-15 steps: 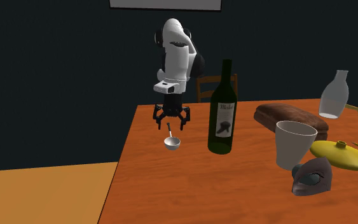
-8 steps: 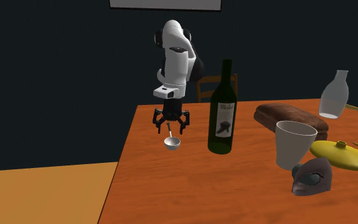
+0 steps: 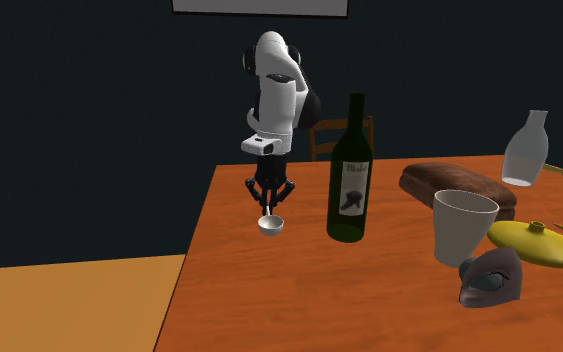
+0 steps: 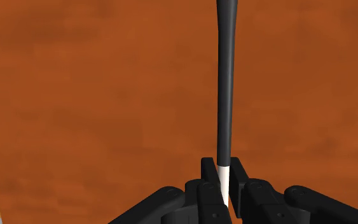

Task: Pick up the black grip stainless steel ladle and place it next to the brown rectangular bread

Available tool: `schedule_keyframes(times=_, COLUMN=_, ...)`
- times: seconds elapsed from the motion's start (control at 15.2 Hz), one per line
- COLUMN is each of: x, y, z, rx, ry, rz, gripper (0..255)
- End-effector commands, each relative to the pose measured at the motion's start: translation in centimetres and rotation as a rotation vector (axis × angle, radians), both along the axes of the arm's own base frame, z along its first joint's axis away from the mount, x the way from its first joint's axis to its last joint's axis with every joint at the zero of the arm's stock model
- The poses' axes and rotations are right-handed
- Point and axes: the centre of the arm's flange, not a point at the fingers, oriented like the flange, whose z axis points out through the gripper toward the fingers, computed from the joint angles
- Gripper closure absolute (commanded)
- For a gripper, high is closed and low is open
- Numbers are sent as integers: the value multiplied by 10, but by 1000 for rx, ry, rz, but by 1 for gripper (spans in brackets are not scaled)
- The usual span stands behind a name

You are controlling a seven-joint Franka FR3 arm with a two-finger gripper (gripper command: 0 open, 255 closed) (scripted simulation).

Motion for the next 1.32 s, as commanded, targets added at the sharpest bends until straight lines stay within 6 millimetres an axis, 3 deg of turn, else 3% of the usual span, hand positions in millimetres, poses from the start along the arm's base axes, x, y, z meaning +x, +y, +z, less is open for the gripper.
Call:
schedule_keyframes(times=0.0, x=0, y=0, z=0, rx=0, ry=0, rz=0, gripper=255)
schedule_keyframes(times=0.26, x=0, y=0, z=0, rx=0, ry=0, rz=0, gripper=255)
schedule_keyframes(times=1.25, x=0, y=0, z=79, rx=0, ry=0, rz=0, gripper=255)
